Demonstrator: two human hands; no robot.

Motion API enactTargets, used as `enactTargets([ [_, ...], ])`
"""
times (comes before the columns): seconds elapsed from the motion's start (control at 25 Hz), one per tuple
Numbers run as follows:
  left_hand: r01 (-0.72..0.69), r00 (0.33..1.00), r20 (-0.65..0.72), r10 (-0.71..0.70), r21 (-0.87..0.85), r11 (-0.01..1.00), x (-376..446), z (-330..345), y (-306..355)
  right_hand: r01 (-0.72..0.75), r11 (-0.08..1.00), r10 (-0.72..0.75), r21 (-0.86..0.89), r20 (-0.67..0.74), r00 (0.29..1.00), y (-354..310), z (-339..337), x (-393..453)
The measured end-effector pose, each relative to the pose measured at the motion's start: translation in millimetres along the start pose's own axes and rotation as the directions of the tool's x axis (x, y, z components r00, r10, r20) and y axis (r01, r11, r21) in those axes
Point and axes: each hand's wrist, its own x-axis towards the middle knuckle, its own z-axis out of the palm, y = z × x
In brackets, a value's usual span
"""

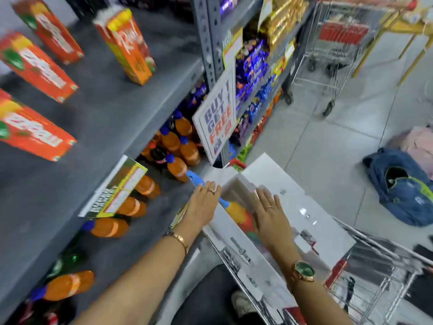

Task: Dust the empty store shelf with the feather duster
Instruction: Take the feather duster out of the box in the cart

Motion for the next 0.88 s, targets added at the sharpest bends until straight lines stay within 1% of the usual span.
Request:
enactTargets([
  [0.04,-0.013,0.988,0.151,0.005,0.046,0.999,13.4,13.3,0.4,-0.004,0.999,0.003,-0.035,-0.027,1.0,7.9,15.7,-2.5],
  [0.08,-0.02,0.977,0.214,0.004,0.069,0.997,23.8,22.6,2.1,-0.019,0.997,0.017,-0.07,-0.027,0.999,14.6,28.1,-4.2],
  [0.2,-0.045,0.967,0.253,-0.009,0.206,0.977,55.0,62.2,-4.0,-0.011,0.996,0.009,-0.089,-0.02,1.0,31.9,63.9,-19.2],
  [0.24,-0.053,0.969,0.247,-0.009,0.242,0.969,57.6,70.8,-3.8,-0.004,0.996,0.005,-0.092,0.011,1.0,35.8,72.0,-22.8],
  [0.32,-0.077,0.969,0.245,0.011,0.26,0.963,63.7,78.6,-0.1,-0.02,0.993,0.025,-0.114,0.049,0.998,44.7,85.6,-29.2],
  [0.48,-0.164,0.969,0.225,0.105,0.262,0.951,54.8,68.3,6.1,-0.054,0.988,0.058,-0.145,0.026,0.998,41.5,85.2,-32.4],
  [0.52,-0.202,0.97,0.189,0.153,0.273,0.941,50.3,66.0,7.7,-0.064,0.987,0.067,-0.147,0.015,0.998,39.7,81.2,-30.6],
  [0.56,-0.255,0.965,0.143,0.221,0.292,0.922,48.0,55.6,7.1,-0.071,0.986,0.073,-0.152,0.004,0.997,37.2,74.9,-26.3],
  [0.6,-0.278,0.96,0.126,0.25,0.321,0.905,47.1,42.2,4.8,-0.076,0.984,0.076,-0.158,-0.009,0.997,34.9,69.8,-21.1],
  [0.72,-0.295,0.955,0.111,0.274,0.336,0.894,41.8,8.3,-12.6,-0.085,0.986,0.082,-0.146,-0.026,0.996,22.3,48.6,-0.2],
  [0.8,-0.362,0.931,0.104,0.349,0.384,0.849,31.9,-28.3,-24.3,-0.063,0.99,0.06,-0.13,-0.031,0.998,10.5,28.9,13.5],
  [0.88,-0.401,0.905,0.051,0.422,0.431,0.808,17.6,-67.6,-38.6,-0.022,0.992,0.017,-0.127,-0.041,0.999,-4.8,3.6,29.1],
])
